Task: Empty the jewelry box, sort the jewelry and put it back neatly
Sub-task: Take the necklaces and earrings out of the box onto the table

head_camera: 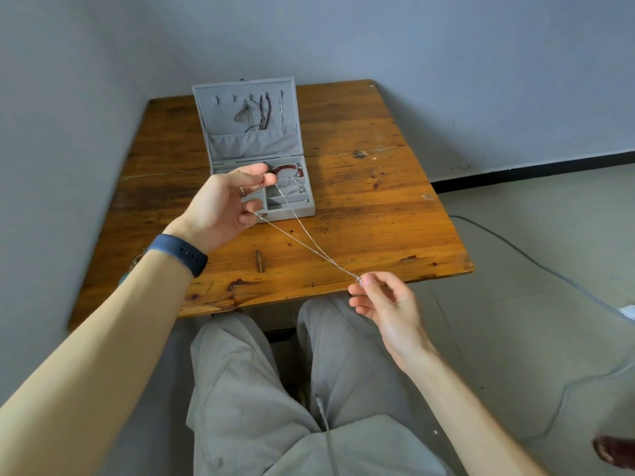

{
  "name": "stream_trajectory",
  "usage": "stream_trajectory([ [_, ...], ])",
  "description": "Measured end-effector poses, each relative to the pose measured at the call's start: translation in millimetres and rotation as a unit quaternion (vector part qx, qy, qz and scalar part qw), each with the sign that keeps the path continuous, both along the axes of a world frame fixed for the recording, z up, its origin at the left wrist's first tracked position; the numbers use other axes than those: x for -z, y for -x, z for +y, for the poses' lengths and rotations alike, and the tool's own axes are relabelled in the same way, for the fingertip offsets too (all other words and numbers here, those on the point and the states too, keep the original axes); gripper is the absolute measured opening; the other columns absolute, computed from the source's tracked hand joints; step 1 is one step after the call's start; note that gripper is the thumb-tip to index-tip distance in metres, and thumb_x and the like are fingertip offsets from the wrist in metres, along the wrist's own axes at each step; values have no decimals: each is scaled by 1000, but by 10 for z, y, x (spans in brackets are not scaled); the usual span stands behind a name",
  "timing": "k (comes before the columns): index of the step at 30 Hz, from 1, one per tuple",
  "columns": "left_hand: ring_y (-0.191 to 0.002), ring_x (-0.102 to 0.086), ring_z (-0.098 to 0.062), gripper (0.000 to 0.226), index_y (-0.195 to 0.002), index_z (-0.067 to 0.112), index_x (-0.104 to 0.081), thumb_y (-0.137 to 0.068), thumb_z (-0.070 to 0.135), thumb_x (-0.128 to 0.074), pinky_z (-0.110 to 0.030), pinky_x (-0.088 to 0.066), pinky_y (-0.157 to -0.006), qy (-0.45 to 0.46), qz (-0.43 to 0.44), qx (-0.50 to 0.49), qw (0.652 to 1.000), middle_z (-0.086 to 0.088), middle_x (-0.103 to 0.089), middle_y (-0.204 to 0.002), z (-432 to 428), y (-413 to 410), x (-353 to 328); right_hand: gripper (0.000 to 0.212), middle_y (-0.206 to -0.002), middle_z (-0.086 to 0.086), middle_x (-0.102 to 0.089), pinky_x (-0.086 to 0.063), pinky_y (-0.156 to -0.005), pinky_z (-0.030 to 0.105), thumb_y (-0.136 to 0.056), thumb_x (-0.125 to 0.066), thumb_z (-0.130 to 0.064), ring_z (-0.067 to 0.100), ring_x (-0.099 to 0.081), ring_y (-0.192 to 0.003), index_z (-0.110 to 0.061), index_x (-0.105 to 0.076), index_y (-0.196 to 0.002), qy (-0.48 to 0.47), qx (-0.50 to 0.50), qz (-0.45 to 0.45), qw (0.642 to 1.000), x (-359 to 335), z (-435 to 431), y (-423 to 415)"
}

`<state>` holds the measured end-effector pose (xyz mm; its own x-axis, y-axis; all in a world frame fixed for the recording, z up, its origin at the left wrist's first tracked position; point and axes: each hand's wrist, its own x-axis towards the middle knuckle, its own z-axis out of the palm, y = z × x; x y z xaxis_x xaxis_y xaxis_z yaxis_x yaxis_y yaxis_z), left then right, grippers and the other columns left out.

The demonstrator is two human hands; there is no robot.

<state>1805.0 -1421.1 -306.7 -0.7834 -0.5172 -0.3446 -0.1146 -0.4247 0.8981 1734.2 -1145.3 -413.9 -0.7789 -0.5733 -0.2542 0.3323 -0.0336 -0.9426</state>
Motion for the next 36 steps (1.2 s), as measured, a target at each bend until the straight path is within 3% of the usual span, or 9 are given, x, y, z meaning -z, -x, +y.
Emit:
stream_trajectory([
  [4,-55,-39,-6,28,-114,22,-63,-89,12,-58,-19,-28,-47,0,-2,4,1000,9,-68,-101,28,30,16,13,-84,4,-73,-55,-69,24,-98,-60,-18,14,-67,-73,-23,-72,-100,24,7,-11,1000,2,6,8],
  [7,-55,-39,-6,28,-115,22,-62,-89,12,-57,-19,-28,-47,1,-3,2,1000,9,-68,-102,38,49,12,11,-89,6,-74,-56,-73,25,-89,-68,-24,16,-69,-81,-21,-77,-97,66,3,-50,997,-24,28,26],
  [10,-54,-39,-6,28,-115,22,-62,-90,11,-57,-19,-28,-47,5,-4,6,1000,9,-68,-102,40,67,-3,29,-98,10,-75,-56,-76,25,-77,-77,-28,20,-72,-87,-17,-75,-104,65,-7,-41,997,-36,60,43],
  [15,-56,-38,-8,30,-119,20,-59,-90,11,-56,-19,-29,-47,3,-1,12,1000,8,-68,-101,51,111,3,10,-91,8,-76,-57,-73,26,-94,-66,-19,20,-72,-82,-17,-76,-98,25,10,-21,999,-10,84,60],
  [21,-56,-40,-7,30,-120,20,-59,-91,12,-57,-20,-29,-50,12,-6,30,999,8,-66,-100,81,203,47,12,-89,9,-75,-57,-74,27,-96,-64,-16,19,-70,-79,-20,-72,-104,29,20,-13,999,4,171,95],
  [27,-57,-40,-7,29,-118,20,-59,-91,12,-57,-20,-27,-51,11,-19,27,999,8,-66,-100,140,306,80,18,-94,8,-77,-56,-72,22,-91,-69,-11,20,-74,-85,-12,-72,-109,30,33,-12,999,-7,235,169],
  [32,-58,-43,-8,26,-116,20,-58,-92,12,-56,-20,-28,-51,19,-24,40,999,8,-67,-96,176,410,83,13,-87,9,-77,-57,-69,23,-96,-63,-13,20,-74,-78,-13,-74,-103,-2,55,-3,998,44,299,215],
  [36,-65,-55,-11,20,-109,21,-59,-92,10,-55,-23,-34,-62,34,-32,24,999,6,-68,-88,192,544,69,12,-90,10,-77,-57,-69,23,-96,-64,-13,21,-74,-81,-13,-74,-102,9,85,-37,996,70,366,257],
])
